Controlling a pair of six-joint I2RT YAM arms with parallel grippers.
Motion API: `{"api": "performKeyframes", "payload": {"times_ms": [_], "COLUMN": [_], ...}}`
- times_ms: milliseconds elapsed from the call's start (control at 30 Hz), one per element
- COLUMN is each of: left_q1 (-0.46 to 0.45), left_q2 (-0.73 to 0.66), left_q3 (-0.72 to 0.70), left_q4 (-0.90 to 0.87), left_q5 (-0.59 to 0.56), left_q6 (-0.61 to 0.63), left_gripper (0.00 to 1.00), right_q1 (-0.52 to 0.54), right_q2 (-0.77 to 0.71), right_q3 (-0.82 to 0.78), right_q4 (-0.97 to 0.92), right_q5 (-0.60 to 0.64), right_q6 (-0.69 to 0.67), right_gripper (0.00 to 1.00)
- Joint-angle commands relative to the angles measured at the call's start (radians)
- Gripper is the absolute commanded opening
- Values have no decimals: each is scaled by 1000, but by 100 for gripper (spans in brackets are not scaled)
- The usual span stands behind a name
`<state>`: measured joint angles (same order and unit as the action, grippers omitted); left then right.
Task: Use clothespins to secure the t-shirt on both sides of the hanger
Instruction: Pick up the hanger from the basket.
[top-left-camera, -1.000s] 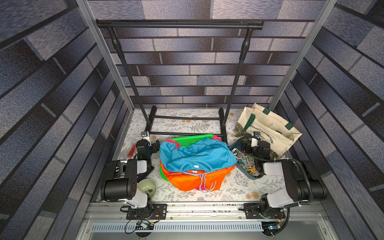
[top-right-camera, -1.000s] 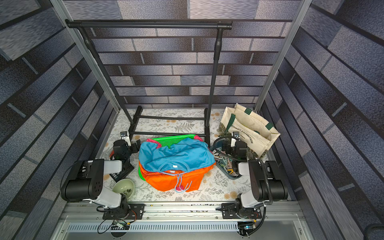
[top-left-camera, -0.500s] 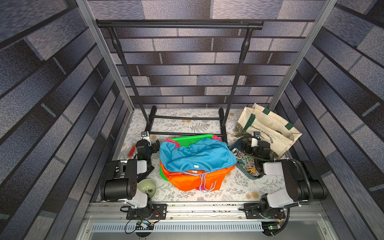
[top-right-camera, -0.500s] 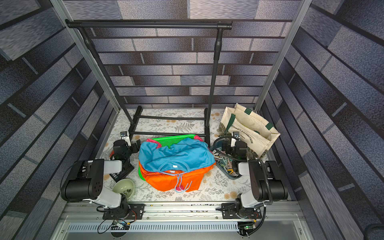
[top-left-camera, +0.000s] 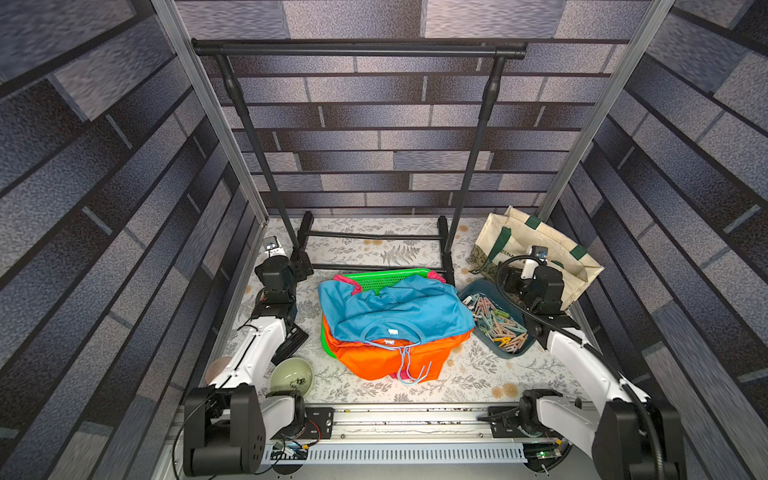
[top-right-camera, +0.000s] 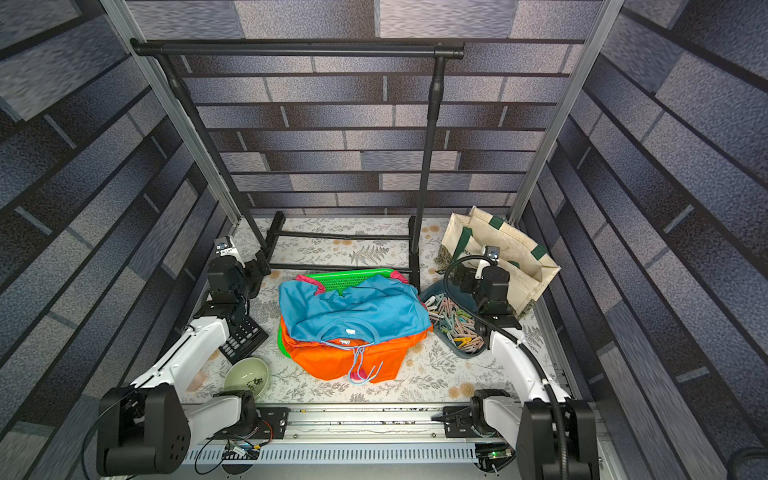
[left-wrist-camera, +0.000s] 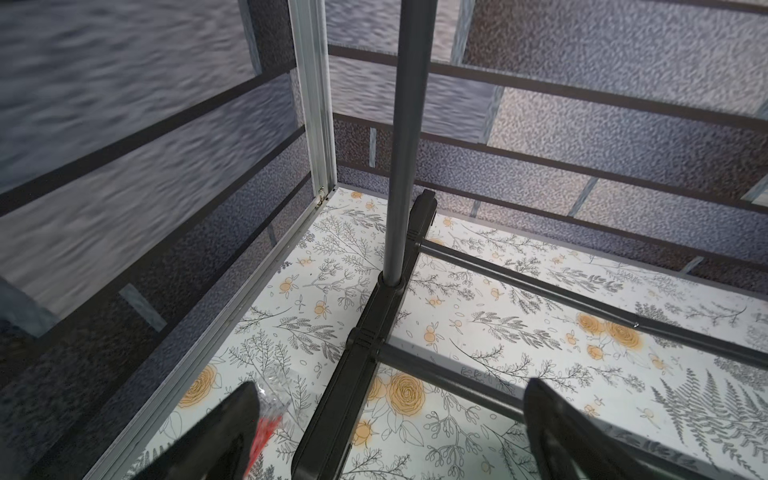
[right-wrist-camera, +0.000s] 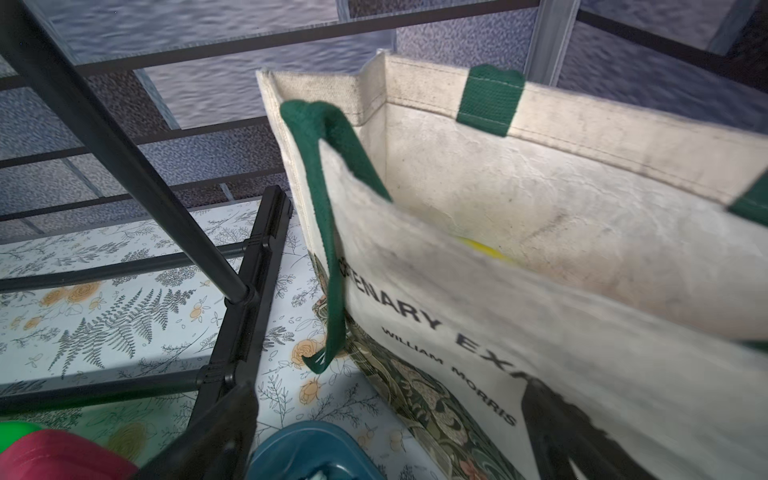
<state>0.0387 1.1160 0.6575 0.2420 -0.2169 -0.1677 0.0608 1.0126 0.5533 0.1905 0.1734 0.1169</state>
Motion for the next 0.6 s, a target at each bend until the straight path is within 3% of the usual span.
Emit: {"api": "performKeyframes", "payload": {"times_ms": [0,167,267,400,567], "left_q1": [-3,33,103,153,257], "left_q2": [-86,-218,-231,-174,-174], "left_q3": [31,79,159,319,313], "left_q4": [-138,-329,-482,-691,-639], "left_q5": [-48,-123,27,99,350], "left_q6": [-135,-447,-499,-542,-558], "left_gripper": [100,100,100,100,100], "right_q1": [56,132,177,284,391], "right_q2": [-122,-219,-193,-189,-123], "right_q3": [-15,44,118,129,214], "right_q4": [-179,-394,-552,-583,-640], "right_q5": [103,103,98,111,145], "right_q6": [36,94,102,70,13], "right_gripper": [100,100,100,99,79]}}
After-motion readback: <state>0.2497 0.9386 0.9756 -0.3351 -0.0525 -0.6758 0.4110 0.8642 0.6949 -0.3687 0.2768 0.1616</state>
